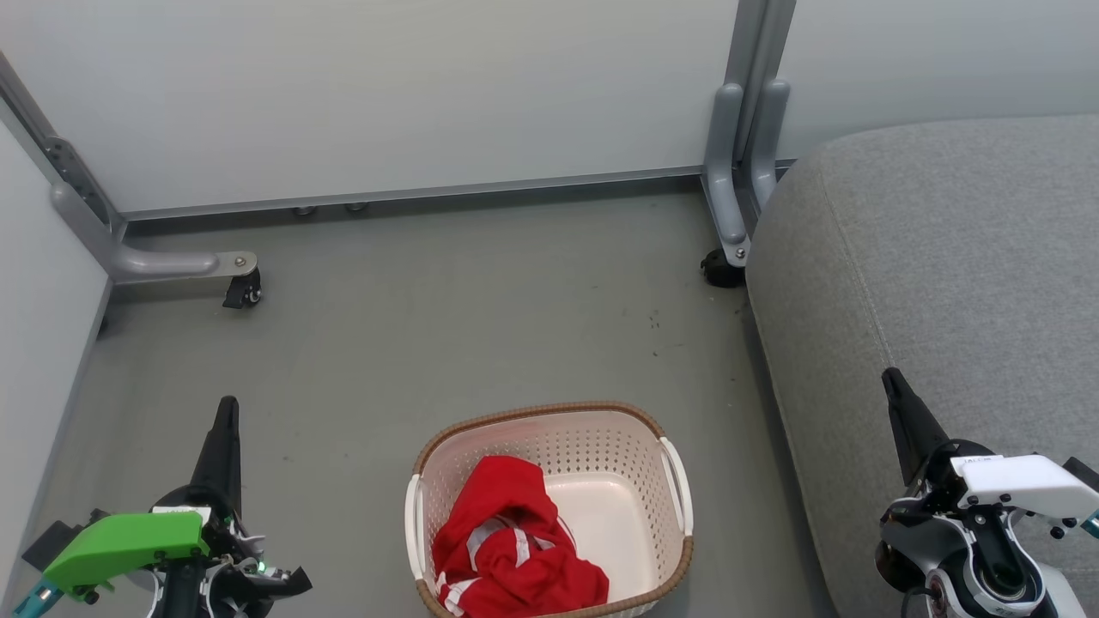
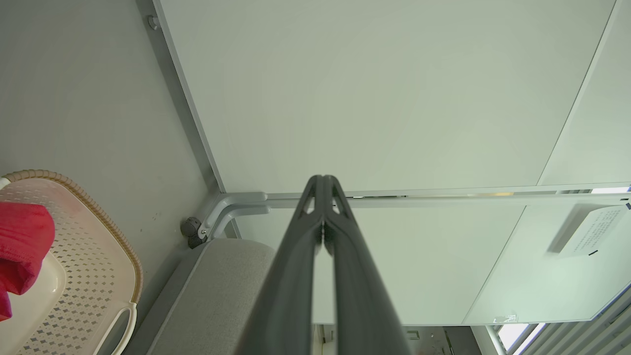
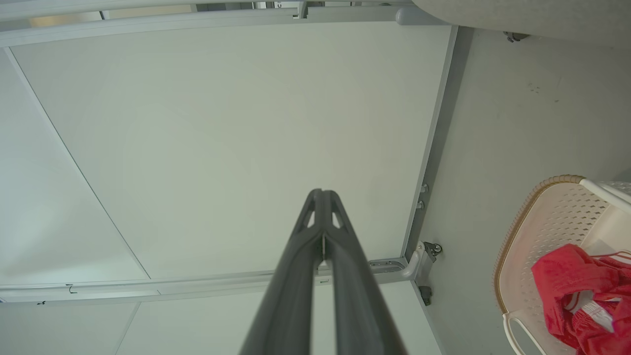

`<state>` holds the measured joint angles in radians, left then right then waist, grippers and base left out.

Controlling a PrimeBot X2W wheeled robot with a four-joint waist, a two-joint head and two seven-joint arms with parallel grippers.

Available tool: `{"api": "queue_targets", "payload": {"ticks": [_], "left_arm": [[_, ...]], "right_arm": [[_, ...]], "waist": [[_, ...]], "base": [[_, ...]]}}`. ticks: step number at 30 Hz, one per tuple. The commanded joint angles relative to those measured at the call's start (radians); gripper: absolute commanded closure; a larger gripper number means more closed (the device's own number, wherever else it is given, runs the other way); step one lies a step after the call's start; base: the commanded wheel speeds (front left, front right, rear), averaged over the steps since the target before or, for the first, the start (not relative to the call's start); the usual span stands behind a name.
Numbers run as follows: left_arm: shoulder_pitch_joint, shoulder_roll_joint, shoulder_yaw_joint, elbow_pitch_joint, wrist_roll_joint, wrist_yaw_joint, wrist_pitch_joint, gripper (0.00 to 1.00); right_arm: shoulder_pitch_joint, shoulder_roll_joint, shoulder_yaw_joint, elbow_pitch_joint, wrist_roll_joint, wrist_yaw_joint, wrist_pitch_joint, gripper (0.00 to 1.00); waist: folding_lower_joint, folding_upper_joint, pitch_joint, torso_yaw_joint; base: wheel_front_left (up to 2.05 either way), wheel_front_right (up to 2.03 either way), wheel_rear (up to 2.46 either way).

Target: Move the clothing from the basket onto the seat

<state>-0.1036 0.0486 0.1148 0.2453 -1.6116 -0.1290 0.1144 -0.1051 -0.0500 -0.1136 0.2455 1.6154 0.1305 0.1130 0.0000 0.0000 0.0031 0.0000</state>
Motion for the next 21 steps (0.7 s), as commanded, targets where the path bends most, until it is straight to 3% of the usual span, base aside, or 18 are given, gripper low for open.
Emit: {"api": "queue_targets", "payload": {"ticks": [1, 14, 15, 21], "left_arm": [[-0.011, 0.002, 0.001, -0.001, -0.003, -0.005, 0.002, 1.0], [-0.011, 0.002, 0.001, -0.001, -0.003, -0.005, 0.002, 1.0], [0.0, 0.0, 0.0, 0.0, 0.0, 0.0, 0.0, 0.0], [0.001, -0.003, -0.022, 0.011, 0.0, 0.0, -0.016, 0.0]], "right_arm": [[-0.009, -0.002, 0.0, 0.001, -0.005, 0.0, 0.002, 1.0], [-0.009, -0.002, 0.0, 0.001, -0.005, 0.0, 0.002, 1.0], [0.0, 0.0, 0.0, 0.0, 0.0, 0.0, 0.0, 0.0], [0.007, 0.004, 0.011, 0.006, -0.008, 0.0, -0.02, 0.0]], "waist": [[0.0, 0.0, 0.0, 0.0], [0.0, 0.0, 0.0, 0.0], [0.0, 0.0, 0.0, 0.0], [0.0, 0.0, 0.001, 0.0]], "base": [[0.0, 0.0, 0.0], [0.0, 0.0, 0.0], [0.0, 0.0, 0.0], [0.0, 0.0, 0.0]]}}
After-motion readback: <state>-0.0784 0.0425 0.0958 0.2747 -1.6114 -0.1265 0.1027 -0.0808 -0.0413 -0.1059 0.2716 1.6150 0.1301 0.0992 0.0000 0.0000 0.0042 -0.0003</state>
